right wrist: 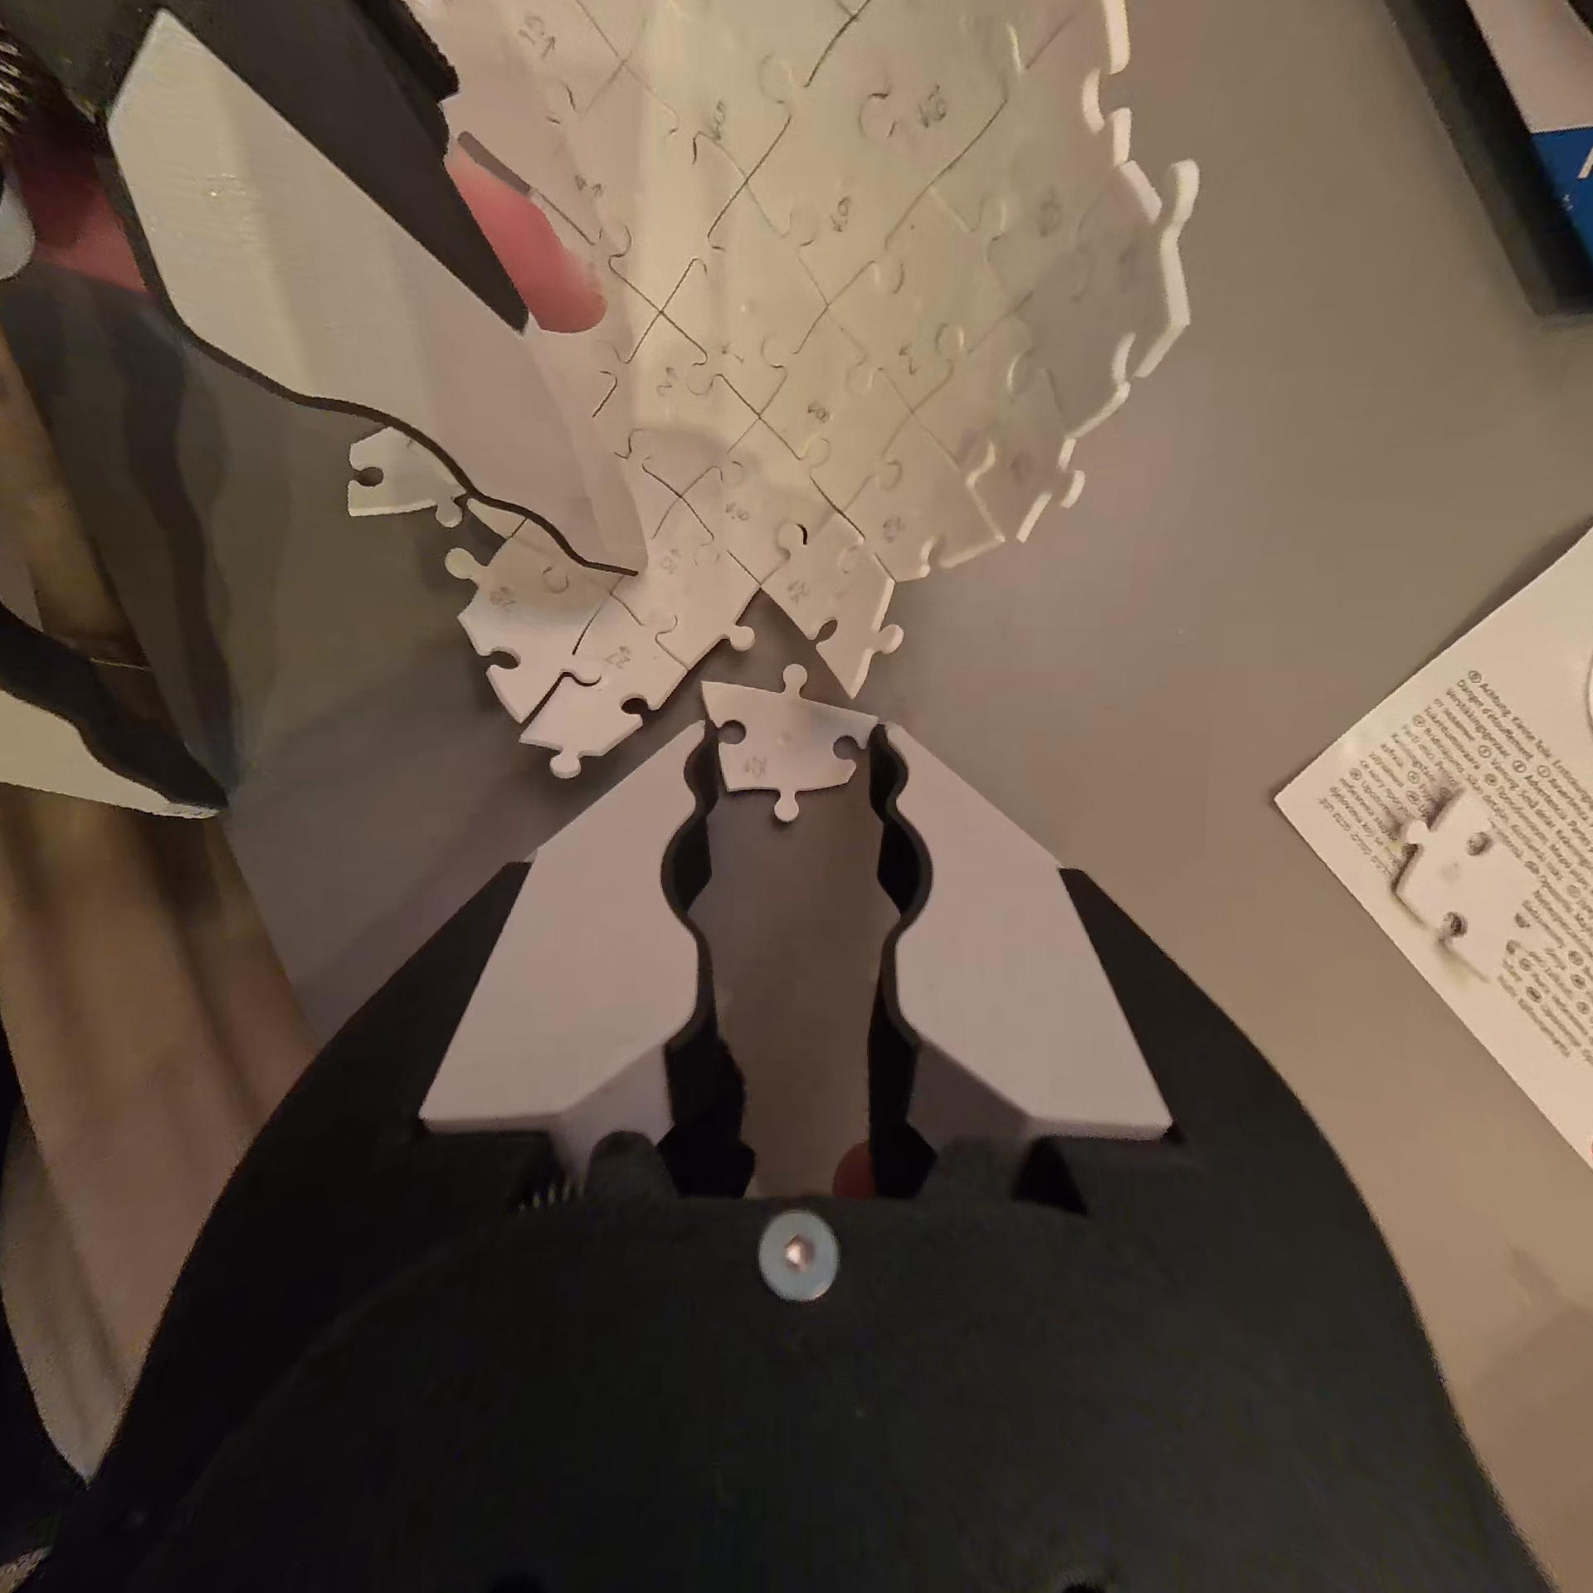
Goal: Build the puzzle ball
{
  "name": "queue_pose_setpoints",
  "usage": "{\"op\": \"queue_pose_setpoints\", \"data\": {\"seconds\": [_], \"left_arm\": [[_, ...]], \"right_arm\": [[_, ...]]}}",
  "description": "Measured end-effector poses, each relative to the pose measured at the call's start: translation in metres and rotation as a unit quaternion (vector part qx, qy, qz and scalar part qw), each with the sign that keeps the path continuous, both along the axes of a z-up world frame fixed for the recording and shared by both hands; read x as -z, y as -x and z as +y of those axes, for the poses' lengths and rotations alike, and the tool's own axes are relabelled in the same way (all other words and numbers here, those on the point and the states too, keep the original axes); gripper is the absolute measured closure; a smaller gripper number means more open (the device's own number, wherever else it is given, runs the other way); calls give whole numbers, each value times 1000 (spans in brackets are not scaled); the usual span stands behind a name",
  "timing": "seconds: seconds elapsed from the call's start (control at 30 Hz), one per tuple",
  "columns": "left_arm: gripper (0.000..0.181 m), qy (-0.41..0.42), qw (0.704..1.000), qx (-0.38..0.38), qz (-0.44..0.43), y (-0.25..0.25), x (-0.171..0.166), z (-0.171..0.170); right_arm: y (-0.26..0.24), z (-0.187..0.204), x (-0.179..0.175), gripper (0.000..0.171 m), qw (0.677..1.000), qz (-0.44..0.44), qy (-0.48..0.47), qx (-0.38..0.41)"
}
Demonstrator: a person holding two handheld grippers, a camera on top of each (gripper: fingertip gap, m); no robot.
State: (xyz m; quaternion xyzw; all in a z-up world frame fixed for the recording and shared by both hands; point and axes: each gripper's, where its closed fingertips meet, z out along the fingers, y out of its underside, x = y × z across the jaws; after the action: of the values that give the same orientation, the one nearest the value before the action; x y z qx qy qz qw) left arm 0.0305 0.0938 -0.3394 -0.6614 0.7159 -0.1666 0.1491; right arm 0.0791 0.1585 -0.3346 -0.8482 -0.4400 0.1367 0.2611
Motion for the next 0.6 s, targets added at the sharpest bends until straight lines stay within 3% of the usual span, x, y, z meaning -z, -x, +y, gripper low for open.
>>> {"op": "queue_pose_setpoints", "data": {"seconds": [0.33,0.6], "left_arm": [[77,-1,1000,-2,-5,-3,-1,0],[76,3,1000,-2,-13,-7,-4,-2]], "right_arm": [[7,-1,-31,138,993,86,14,84],[11,10,-13,138,988,42,22,149]]}}
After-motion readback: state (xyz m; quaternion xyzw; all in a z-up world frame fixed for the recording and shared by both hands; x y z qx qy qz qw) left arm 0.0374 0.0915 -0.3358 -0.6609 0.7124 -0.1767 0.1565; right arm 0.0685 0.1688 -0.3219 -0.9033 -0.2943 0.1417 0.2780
